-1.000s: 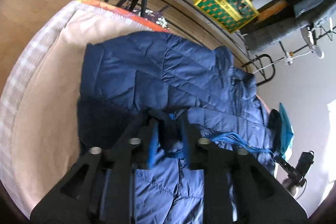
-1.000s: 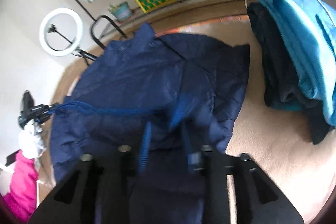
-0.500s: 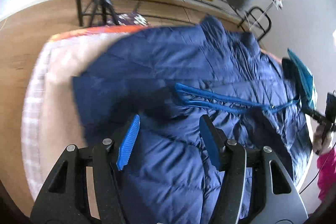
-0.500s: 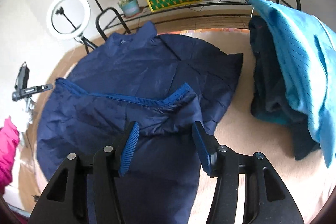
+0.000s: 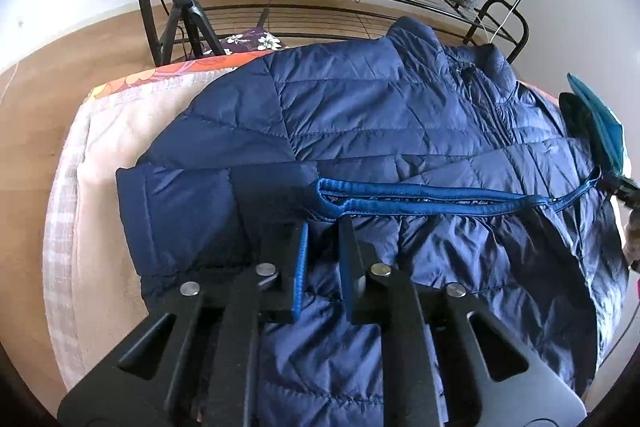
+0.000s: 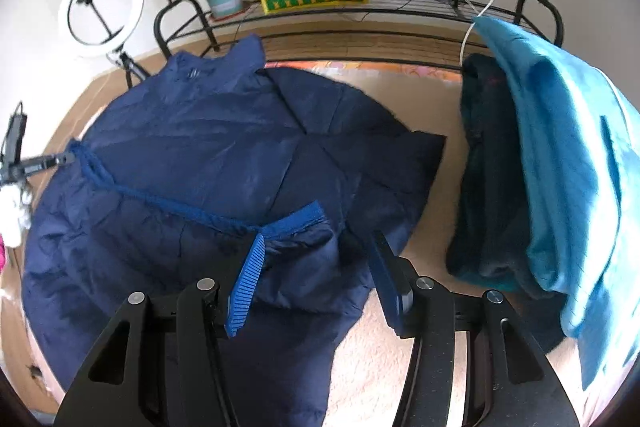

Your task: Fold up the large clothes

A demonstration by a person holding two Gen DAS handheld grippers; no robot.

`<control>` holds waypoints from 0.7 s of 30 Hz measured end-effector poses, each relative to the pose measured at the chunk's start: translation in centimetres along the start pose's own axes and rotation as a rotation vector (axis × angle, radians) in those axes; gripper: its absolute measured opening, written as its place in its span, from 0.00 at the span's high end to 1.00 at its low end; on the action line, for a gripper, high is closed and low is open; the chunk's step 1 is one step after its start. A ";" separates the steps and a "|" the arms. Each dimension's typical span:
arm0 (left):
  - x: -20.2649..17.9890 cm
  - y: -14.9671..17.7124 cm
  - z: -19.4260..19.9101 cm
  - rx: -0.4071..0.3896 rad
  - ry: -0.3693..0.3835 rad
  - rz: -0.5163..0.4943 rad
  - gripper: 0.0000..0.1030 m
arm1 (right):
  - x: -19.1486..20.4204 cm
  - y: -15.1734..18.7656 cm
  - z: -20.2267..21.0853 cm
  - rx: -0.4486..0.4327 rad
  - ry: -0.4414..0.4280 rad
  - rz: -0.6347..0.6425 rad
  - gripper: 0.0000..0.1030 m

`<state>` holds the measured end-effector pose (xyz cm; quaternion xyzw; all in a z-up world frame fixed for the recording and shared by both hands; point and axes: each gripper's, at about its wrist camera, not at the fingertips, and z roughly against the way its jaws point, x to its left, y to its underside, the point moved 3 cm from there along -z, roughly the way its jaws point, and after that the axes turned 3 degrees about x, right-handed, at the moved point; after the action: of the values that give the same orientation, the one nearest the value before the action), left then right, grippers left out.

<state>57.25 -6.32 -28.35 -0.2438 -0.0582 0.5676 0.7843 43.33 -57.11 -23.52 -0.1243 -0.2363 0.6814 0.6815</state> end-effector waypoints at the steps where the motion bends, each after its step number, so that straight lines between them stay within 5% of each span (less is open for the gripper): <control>1: 0.1 0.0 0.0 0.002 -0.009 0.001 0.92 | 0.2 0.0 -0.3 0.011 0.007 0.008 0.58; 2: 0.1 0.1 0.0 0.007 -0.018 0.002 0.94 | 0.5 0.1 -0.6 0.018 0.024 0.018 0.82; 5: 0.0 0.2 0.3 -0.001 -0.034 -0.003 0.96 | 1.0 0.3 -0.6 0.004 0.037 0.032 0.95; 14: -0.2 -0.1 1.0 -0.041 -0.045 -0.035 0.94 | 1.7 -0.4 1.3 -0.057 0.031 0.084 0.97; 15: -0.2 -0.1 0.9 -0.044 -0.044 -0.033 0.91 | 1.6 -0.4 1.1 -0.053 0.040 0.084 0.97; 17: 0.0 -0.2 0.4 -0.026 -0.039 -0.020 0.58 | 1.4 -0.3 0.7 -0.041 0.027 0.076 0.96; 18: 0.1 -0.2 0.3 -0.031 -0.046 -0.015 0.52 | 1.2 -0.2 0.4 -0.031 0.007 0.069 0.96; 21: 0.2 -0.6 -0.1 -0.054 -0.061 -0.017 0.49 | 1.0 -0.1 -0.3 -0.013 0.005 0.056 0.86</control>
<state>57.87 -6.29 -28.19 -0.2467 -0.0995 0.5663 0.7801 43.53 -56.10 -23.59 -0.1368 -0.2354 0.6983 0.6620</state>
